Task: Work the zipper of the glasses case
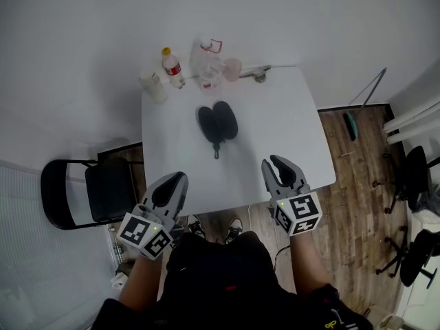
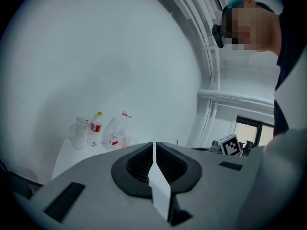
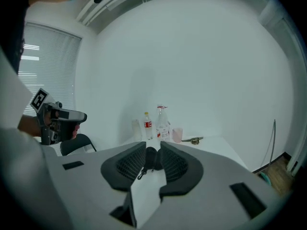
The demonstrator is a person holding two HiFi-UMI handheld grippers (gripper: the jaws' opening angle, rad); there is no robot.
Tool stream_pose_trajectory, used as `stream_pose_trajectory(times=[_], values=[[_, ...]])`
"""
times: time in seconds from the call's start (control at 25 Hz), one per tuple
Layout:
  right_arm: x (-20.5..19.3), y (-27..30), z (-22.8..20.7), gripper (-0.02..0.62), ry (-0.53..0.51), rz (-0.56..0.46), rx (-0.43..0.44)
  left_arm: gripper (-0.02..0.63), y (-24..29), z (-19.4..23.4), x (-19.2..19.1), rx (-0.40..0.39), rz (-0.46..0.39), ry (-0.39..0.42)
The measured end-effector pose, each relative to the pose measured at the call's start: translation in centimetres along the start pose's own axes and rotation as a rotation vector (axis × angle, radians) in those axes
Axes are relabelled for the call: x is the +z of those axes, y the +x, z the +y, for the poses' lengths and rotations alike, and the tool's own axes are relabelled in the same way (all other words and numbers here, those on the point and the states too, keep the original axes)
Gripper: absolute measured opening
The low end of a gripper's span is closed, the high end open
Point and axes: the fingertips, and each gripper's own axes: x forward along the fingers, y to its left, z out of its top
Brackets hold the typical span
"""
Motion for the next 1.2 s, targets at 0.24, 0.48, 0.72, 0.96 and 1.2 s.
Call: stream_pose_trajectory(times=[0.24,0.48,0.72,0.96,1.2], values=[[-0.7,5.9,-0.3,0.154,-0.012,0.076,-0.017,0.037,0.4,4.0,0.5,-0.005,0.014,-0.001],[-4.2,13.2,-1.1,0.216,0.026,0.189,-0.012,0.037,-1.0,7.5,-0.1,0.024,0.030,-0.021],[-10.5,20.4,-3.1,0.222,0.007,0.380,-0.025,0.037,-2.2,10.0,-0.7,0.059,0.050,-0.036],[-14.6,25.0,-5.2,0.222,0.009,0.489,-0.072,0.037,-3.3,11.5,-2.4,0.081,0.087,-0.063],[-15.8,27.1,-6.3,0.060,0.046,0.495,-0.111,0.037,-3.6,13.0,-3.2,0.094,0.084,-0.077]])
